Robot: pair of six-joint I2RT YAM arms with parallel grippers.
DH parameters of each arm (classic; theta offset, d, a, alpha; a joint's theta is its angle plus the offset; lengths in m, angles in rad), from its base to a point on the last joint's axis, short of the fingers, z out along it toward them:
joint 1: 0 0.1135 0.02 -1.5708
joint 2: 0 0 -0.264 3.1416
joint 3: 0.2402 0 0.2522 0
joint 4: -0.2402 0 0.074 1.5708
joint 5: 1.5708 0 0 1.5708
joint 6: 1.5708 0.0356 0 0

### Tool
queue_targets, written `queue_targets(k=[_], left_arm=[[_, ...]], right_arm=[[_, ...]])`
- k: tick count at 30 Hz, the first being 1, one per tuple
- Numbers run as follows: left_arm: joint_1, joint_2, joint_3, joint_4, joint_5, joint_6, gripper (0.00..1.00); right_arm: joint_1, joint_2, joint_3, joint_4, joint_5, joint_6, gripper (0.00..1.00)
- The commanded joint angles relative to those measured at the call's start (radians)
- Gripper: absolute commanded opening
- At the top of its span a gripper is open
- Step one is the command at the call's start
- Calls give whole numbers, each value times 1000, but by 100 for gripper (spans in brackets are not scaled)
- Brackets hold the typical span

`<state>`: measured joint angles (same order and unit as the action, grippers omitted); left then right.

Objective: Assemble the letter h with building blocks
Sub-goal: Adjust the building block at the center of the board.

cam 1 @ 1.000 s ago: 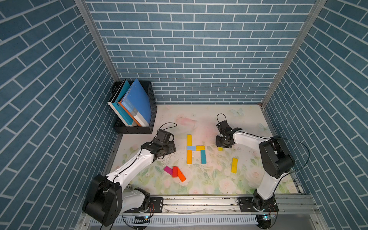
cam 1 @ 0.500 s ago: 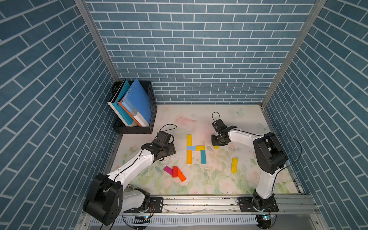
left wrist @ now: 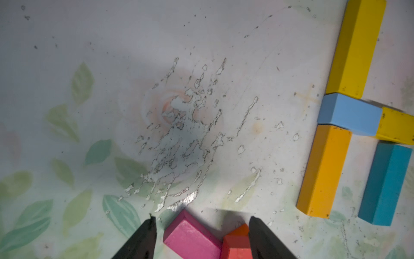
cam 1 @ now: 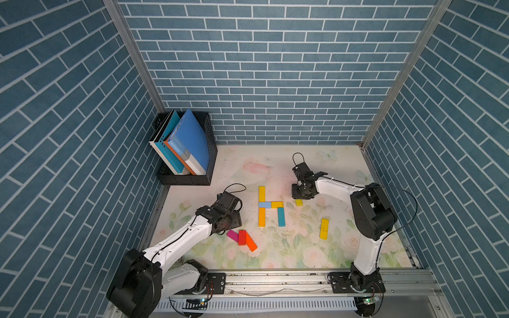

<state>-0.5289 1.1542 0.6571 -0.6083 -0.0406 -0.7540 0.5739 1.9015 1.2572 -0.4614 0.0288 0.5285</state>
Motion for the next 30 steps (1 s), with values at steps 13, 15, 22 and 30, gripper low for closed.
queue_targets(k=[13,15,22,30], left_arm=[[-5,-17,-6,-16,20,-19,71],[-5,-17,-11,-11,26,-21,70],[-8,-17,-24,-3,41,-19,72],[-121,-17,-60,-23,54,-76,74]], right_arm=[[46,94,71,-49,41,123,28],[46,104,89,-57,60,115,28],[45,120,99,-65,67,78,29],[46,62,116,-58,46,52,64]])
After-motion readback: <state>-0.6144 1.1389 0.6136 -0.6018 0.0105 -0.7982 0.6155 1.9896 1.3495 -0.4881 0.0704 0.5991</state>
